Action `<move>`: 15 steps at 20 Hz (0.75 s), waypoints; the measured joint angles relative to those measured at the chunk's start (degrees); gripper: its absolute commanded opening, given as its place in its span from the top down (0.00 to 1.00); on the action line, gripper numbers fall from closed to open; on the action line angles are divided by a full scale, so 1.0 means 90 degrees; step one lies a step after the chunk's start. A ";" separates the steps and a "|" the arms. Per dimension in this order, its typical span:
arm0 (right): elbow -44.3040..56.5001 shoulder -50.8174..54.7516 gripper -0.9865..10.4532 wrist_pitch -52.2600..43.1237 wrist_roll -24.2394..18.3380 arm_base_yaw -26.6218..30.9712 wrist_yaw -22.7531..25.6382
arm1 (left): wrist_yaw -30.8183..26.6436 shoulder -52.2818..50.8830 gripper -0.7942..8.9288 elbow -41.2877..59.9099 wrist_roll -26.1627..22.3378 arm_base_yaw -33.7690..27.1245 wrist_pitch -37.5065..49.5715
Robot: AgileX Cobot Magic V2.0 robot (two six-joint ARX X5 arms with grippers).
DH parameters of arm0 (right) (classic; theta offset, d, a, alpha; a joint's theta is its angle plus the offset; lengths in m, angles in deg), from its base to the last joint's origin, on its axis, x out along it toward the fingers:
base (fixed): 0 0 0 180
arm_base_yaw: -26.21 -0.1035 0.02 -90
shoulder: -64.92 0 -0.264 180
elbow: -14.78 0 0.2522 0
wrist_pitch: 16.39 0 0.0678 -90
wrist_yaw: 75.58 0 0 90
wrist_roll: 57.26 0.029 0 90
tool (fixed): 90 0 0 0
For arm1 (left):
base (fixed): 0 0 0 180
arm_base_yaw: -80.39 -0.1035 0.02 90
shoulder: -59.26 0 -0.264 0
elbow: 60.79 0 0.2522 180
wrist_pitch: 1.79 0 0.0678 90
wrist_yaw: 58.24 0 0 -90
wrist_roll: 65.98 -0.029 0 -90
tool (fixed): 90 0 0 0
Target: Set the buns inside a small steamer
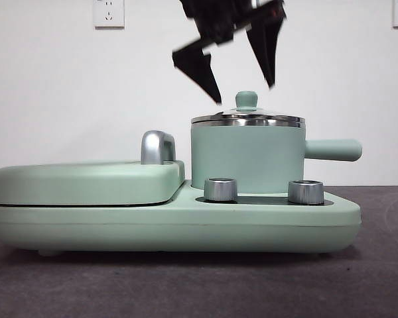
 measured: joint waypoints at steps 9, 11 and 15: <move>0.0000 0.0000 0.53 -0.0248 0.0000 0.0000 -0.0576 | 0.0080 -0.2227 0.40 0.0935 0.0362 -0.0022 -0.0010; 0.0000 0.0000 0.53 -0.0595 0.0000 -0.0002 -0.0658 | 0.0083 -0.3043 0.40 0.1936 0.0335 -0.0022 -0.0015; 0.0000 0.0000 0.53 -0.1168 -0.0002 -0.0002 -0.0699 | 0.0083 -0.4660 0.40 0.4024 0.0233 -0.0104 -0.0017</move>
